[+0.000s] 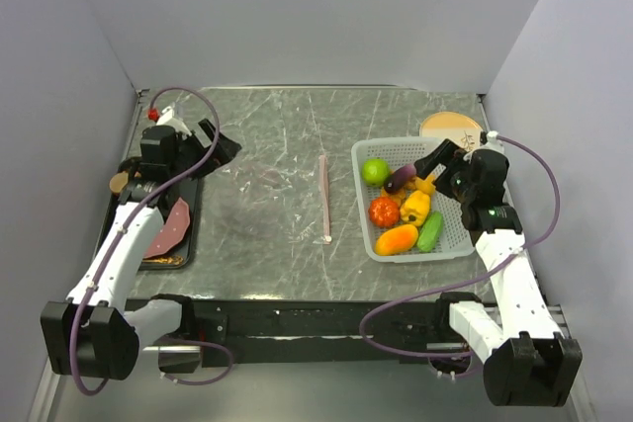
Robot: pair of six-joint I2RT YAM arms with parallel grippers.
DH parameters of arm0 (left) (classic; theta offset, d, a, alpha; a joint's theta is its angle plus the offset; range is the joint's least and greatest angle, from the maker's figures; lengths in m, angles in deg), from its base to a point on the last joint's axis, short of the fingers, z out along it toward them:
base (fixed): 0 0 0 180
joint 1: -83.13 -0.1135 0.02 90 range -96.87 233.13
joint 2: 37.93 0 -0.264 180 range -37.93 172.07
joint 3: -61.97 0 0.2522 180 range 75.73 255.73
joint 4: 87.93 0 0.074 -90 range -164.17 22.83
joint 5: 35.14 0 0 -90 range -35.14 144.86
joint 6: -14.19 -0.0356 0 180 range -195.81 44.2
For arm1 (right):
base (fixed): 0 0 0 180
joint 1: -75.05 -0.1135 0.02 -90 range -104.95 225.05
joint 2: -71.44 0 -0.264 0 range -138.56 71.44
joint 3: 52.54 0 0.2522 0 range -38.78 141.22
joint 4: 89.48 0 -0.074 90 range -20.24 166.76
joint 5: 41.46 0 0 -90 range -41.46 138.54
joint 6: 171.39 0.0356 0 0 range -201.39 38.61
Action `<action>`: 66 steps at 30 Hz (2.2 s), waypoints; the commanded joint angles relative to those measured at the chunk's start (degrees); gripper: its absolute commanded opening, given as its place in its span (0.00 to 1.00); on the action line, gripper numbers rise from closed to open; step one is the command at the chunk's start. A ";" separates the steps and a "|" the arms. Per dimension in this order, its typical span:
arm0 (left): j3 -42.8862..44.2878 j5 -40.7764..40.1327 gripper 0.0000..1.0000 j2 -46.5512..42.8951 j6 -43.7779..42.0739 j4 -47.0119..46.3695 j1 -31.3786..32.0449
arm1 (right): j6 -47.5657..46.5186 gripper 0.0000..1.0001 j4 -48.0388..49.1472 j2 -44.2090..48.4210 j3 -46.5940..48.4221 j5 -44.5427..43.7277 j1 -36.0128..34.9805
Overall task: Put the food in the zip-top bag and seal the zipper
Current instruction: Pick up the zipper food storage bag at the center of the board.
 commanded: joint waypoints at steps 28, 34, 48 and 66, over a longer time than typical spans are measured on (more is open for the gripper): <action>18.32 -21.16 0.91 32.10 2.12 7.67 34.86 | -3.03 1.00 -5.98 -4.31 7.09 -1.13 0.02; 23.41 -21.87 0.82 37.46 4.23 8.19 37.23 | -2.60 1.00 -6.25 -3.52 6.83 -0.95 0.02; 28.17 -26.79 0.71 46.61 9.15 8.63 38.82 | -2.42 1.00 -6.87 -3.17 6.92 -0.25 -0.06; 27.20 -26.80 0.45 49.78 9.50 8.28 39.70 | -2.42 1.00 -7.66 -2.46 6.30 0.45 -0.06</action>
